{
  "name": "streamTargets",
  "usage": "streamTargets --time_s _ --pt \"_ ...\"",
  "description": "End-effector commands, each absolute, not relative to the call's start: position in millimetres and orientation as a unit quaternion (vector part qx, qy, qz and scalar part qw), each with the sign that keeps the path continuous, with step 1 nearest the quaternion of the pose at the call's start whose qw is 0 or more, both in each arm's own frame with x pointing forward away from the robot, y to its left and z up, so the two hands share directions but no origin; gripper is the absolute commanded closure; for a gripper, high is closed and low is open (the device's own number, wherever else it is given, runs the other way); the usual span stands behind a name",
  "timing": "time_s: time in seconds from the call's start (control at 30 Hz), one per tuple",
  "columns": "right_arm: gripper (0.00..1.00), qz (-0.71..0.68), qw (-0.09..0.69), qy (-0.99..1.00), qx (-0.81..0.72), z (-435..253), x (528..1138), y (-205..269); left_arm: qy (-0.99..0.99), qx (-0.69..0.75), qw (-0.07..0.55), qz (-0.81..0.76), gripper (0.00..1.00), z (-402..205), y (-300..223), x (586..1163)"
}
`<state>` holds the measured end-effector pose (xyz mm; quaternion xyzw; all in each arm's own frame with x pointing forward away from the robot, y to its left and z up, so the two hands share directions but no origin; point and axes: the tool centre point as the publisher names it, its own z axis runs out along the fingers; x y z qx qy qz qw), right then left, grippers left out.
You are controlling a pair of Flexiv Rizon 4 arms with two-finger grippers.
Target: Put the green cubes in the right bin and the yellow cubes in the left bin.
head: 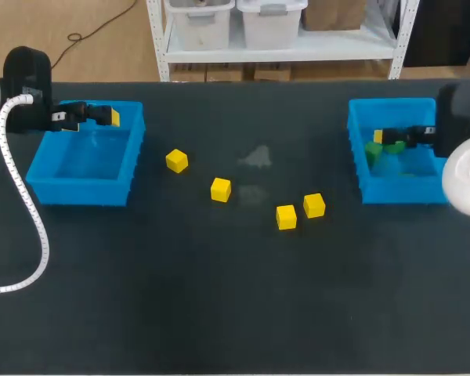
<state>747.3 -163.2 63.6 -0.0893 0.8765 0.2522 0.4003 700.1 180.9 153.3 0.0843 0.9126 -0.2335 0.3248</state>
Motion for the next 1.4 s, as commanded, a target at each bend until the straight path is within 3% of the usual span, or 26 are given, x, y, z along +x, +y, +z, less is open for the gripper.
streamTargets --time_s 0.03,1.17,1.4 --pt "0.0 0.263 0.424 0.862 -0.086 61.0 747.4 -165.1 0.91 0.087 0.328 -0.239 0.0 151.0 183.3 700.2" --pt "0.0 0.263 0.424 0.862 -0.086 61.0 747.4 -165.1 0.91 0.087 0.328 -0.239 0.0 151.0 183.3 700.2" --pt "0.0 0.263 0.424 0.862 -0.086 61.0 747.4 -165.1 0.941 0.16 0.253 -0.158 0.0 167.2 169.2 736.2"
